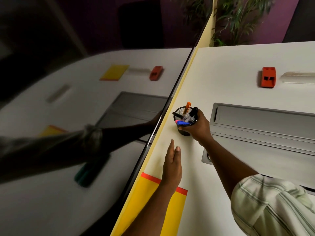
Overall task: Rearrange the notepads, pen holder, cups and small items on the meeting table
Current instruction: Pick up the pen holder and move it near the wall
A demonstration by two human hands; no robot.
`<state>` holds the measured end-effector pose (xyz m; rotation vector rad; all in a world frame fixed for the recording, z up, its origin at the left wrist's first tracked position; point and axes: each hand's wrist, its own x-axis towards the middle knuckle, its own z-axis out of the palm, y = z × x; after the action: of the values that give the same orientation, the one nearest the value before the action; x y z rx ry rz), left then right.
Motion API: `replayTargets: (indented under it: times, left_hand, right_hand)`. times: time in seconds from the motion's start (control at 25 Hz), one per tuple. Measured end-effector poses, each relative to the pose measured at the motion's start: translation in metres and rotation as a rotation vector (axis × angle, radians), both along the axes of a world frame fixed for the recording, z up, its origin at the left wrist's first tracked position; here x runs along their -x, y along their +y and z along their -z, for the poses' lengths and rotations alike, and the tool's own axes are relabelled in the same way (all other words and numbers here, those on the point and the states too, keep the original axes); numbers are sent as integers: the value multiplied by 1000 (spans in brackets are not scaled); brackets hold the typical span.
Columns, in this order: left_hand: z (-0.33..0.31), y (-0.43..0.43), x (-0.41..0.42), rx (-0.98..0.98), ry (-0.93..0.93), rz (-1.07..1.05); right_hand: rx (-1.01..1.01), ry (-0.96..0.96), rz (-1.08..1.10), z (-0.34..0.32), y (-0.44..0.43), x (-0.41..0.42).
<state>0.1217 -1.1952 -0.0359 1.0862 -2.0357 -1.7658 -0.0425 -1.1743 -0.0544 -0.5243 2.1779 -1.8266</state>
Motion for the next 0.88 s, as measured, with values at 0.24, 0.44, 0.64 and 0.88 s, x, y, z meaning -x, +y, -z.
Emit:
replayTargets:
  times: [0.24,0.44,0.64,0.88]
  left_hand:
    - [4,-5,2,222,-111,120]
    - [2,-4,2,335,-192,173]
    - [-1,-3,1,350,-204,199]
    - [-2,-2,-3,351,-209,210]
  right_hand:
    - [-10,-26,32,9,-10,11]
    - [-16,-9,7,8,-16,12]
    - [-31,-7,7,10,-18,16]
    - [-56,-17,30,18,-25,18]
